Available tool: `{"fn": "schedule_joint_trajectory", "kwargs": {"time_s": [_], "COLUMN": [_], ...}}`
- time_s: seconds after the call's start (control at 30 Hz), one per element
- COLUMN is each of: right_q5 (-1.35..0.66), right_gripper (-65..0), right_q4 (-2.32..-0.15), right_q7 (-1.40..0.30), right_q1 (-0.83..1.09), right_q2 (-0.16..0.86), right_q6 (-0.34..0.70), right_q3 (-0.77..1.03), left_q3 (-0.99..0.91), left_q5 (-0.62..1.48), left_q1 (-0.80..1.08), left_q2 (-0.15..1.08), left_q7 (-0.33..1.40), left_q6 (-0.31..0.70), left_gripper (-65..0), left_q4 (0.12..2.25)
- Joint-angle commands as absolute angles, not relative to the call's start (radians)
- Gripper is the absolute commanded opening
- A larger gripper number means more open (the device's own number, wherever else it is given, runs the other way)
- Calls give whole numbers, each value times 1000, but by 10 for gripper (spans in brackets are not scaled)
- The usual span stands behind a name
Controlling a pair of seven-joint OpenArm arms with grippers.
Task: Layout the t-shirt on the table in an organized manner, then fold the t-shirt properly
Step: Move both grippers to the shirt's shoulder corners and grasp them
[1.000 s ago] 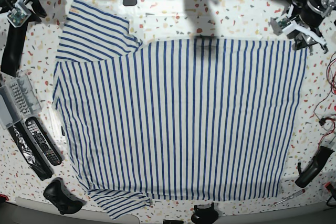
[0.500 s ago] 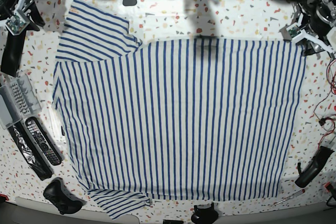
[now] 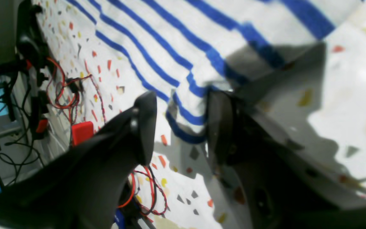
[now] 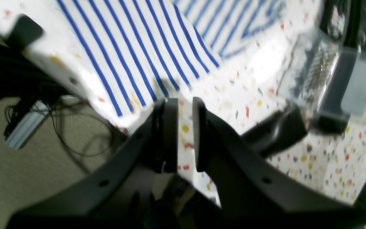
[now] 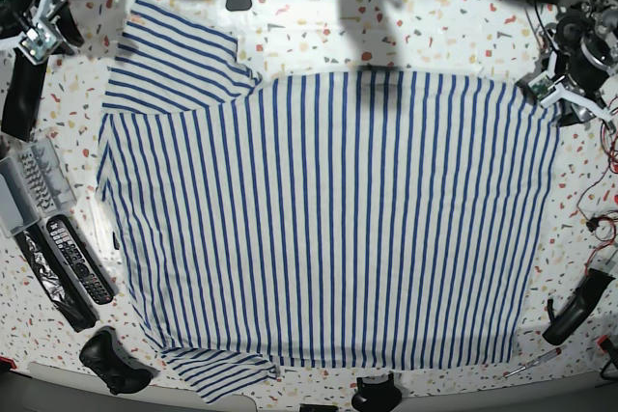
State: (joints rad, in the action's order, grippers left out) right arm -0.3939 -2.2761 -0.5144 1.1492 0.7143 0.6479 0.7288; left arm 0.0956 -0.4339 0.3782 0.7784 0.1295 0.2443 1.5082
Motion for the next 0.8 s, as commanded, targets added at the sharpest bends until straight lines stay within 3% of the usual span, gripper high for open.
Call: {"fn": "schedule_joint_trajectory", "kwargs": {"time_s": [0.0,0.13,0.27,0.43,0.67,0.77], "right_q5": [-397,-390,-295,-214,49,231], "right_gripper": [-569,-569,-554,-376,-368,-368], "right_q4": [-2297,-2337,-2356,-2356,-2327,-2273], "right_q7": [-498,-499,-498,-485,-319,-295], "right_q1": [1155,1155,1155,1156,1156,1154], "right_q2": [723,723,724,726,741,778], "right_q6": [643,643,644,669,662,557], "right_q3": [740,740,740,739,648,507], "left_q3": [87,87,87,87,87,87], "left_q5": [-445,-444,-443,-442,-443,-443], "left_q1": [380,380,380,382,383,382], "left_q2": [796,796,796,796,795,796], "left_q7": [124,82,80,73,74,81], "left_q6": [264,334,334,334,334,334], "left_gripper": [-435,-525,-650,-650,-650,-650], "left_q4": [1504,1475,1464,1464,1464,1464]}}
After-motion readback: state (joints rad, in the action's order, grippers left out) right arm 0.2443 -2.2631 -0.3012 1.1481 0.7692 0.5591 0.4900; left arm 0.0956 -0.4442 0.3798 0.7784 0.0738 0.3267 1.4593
